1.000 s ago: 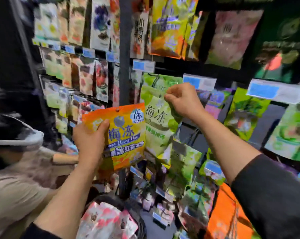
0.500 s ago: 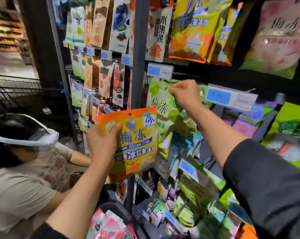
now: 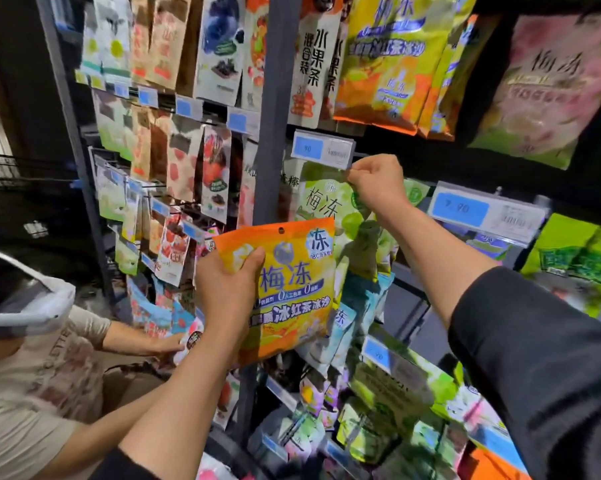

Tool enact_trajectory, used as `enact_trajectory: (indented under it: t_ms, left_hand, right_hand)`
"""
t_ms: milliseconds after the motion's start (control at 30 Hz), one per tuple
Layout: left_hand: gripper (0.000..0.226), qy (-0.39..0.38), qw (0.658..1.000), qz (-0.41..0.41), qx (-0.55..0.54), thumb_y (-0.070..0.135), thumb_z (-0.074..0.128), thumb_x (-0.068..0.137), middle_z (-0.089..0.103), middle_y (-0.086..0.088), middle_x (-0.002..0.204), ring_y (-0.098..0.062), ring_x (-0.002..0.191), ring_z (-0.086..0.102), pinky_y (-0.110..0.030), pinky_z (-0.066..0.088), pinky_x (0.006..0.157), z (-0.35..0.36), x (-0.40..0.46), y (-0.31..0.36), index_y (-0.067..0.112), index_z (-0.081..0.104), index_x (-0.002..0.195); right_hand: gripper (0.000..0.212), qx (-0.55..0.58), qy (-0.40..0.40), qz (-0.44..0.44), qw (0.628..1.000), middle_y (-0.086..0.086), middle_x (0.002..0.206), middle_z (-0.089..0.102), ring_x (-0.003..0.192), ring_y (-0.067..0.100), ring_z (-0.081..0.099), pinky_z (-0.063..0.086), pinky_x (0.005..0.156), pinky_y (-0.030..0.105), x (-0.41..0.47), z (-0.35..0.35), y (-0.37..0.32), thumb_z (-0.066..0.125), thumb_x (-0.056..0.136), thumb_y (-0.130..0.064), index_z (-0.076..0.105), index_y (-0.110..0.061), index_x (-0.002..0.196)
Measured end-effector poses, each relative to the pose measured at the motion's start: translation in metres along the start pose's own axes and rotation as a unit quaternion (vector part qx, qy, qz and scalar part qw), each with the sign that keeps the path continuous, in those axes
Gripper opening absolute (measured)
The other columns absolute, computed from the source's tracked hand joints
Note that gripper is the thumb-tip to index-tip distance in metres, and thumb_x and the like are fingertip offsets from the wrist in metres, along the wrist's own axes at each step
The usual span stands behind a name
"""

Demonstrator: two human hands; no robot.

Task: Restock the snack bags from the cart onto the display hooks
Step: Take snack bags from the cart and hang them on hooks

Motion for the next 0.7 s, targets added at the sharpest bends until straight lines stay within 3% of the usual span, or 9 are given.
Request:
enact_trajectory:
  t_ms: [100, 267, 400, 467, 600, 700]
  left_hand:
    - [0.022, -0.024, 1.000, 0.006, 0.002, 0.021, 0.075, 0.079, 0.068, -0.006, 0.070, -0.025, 0.065, 0.064, -0.050, 0.056, 0.068, 0.005, 0.002, -0.006, 0.014, 0.060, 0.066]
    - [0.032, -0.043, 0.999, -0.006, -0.003, 0.038, 0.073, 0.069, 0.072, -0.008, 0.075, -0.033, 0.073, 0.070, -0.054, 0.056, 0.069, 0.011, 0.005, -0.015, 0.007, 0.066, 0.074]
    - [0.027, -0.047, 0.999, -0.013, -0.007, 0.023, 0.078, 0.077, 0.071, -0.011, 0.075, -0.032, 0.070, 0.068, -0.055, 0.056, 0.069, 0.015, 0.008, -0.017, 0.000, 0.064, 0.075]
    - [0.019, -0.049, 0.998, -0.017, -0.017, 0.017, 0.076, 0.079, 0.069, -0.005, 0.072, -0.027, 0.068, 0.067, -0.054, 0.056, 0.070, 0.016, 0.010, -0.016, 0.009, 0.064, 0.068]
    - [0.018, -0.060, 0.997, -0.024, -0.036, 0.016, 0.077, 0.079, 0.071, -0.002, 0.075, -0.031, 0.077, 0.070, -0.052, 0.057, 0.073, 0.022, 0.016, -0.016, 0.019, 0.063, 0.067]
    - [0.016, -0.066, 0.997, -0.023, -0.042, 0.017, 0.076, 0.079, 0.072, -0.005, 0.077, -0.031, 0.078, 0.071, -0.053, 0.057, 0.072, 0.025, 0.020, -0.019, 0.018, 0.064, 0.069]
  right_hand:
    - [0.016, -0.028, 0.000, -0.012, 1.000, 0.006, 0.057, 0.047, 0.054, 0.016, 0.041, 0.035, 0.055, 0.027, 0.002, 0.003, 0.002, 0.061, 0.079, -0.004, 0.064, 0.006, 0.068]
    - [0.015, -0.061, 0.012, -0.038, 0.997, 0.008, 0.056, 0.045, 0.055, 0.017, 0.040, 0.034, 0.057, 0.028, 0.008, 0.008, 0.005, 0.057, 0.075, 0.001, 0.060, 0.009, 0.064]
    - [0.015, -0.053, 0.009, -0.048, 0.997, 0.011, 0.057, 0.051, 0.056, 0.017, 0.042, 0.035, 0.056, 0.029, 0.014, 0.008, 0.009, 0.055, 0.077, 0.002, 0.062, 0.011, 0.067]
    - [0.015, -0.021, -0.004, -0.060, 0.998, 0.011, 0.063, 0.063, 0.057, 0.012, 0.043, 0.038, 0.056, 0.027, 0.014, 0.009, 0.009, 0.061, 0.081, -0.002, 0.066, 0.007, 0.069]
    - [0.012, 0.030, -0.039, -0.076, 0.996, -0.019, 0.047, 0.056, 0.043, -0.002, 0.033, 0.028, 0.044, 0.016, 0.010, 0.007, 0.006, 0.066, 0.086, -0.004, 0.072, 0.003, 0.079]
    - [0.013, 0.046, -0.058, -0.091, 0.993, -0.022, 0.061, 0.066, 0.051, -0.002, 0.046, 0.037, 0.049, 0.019, 0.009, 0.010, 0.002, 0.063, 0.088, -0.001, 0.074, -0.004, 0.096]
Point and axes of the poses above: each hand's wrist, its own x-axis towards the middle knuckle, its own z-axis out of the palm, y = z × x, the point moved 6 cm from there along x, towards the middle knuckle
